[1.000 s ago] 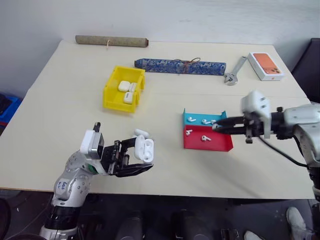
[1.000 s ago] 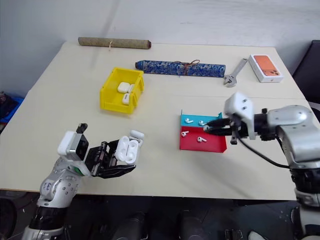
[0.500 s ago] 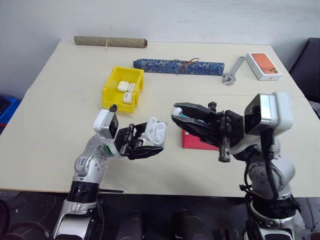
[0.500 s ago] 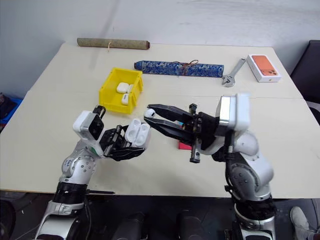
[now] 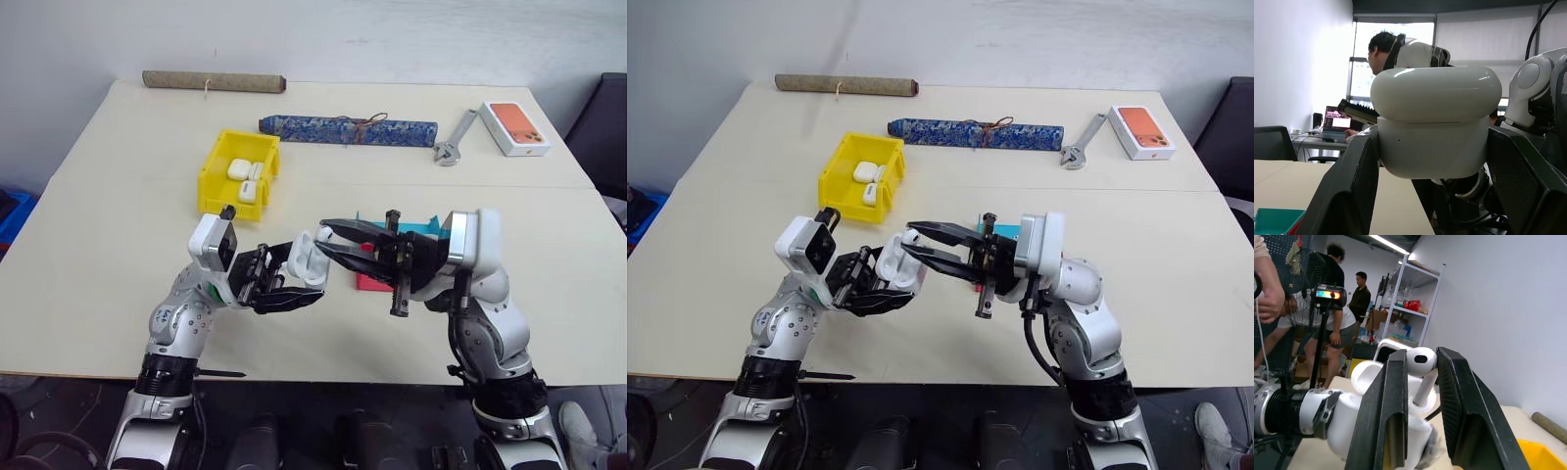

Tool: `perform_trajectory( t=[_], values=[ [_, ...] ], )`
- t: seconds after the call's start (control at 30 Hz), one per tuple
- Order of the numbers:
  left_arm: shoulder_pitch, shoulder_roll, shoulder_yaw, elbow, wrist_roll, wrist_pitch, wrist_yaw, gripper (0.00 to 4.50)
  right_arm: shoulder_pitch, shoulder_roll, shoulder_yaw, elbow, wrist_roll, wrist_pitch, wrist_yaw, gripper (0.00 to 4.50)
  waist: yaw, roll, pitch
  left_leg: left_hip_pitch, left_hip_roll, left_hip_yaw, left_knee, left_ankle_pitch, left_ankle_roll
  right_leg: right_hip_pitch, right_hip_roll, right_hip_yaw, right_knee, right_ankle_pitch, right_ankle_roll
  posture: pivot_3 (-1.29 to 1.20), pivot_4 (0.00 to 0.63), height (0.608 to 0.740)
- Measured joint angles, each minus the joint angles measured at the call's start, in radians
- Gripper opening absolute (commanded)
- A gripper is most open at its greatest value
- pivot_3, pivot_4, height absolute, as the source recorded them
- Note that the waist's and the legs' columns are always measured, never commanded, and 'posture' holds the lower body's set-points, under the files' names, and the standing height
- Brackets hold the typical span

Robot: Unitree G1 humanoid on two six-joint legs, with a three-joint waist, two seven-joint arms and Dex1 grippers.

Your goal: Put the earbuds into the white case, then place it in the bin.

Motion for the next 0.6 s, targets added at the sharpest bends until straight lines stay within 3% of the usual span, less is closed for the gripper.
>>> perform_trajectory(
  t=[0.6],
  values=[
    [0.027,0.000,0.001,-0.001,0.036,-0.006,0.017,2.84,0.010,-0.036,0.029,0.103,-0.024,-0.138,0.064,0.45,0.000,0.000,0.000,0.000,0.000,0.000,0.000,0.000,0.000,0.000,0.000,0.000,0.000,0.000,0.000,0.00,0.150,0.740]
  ],
)
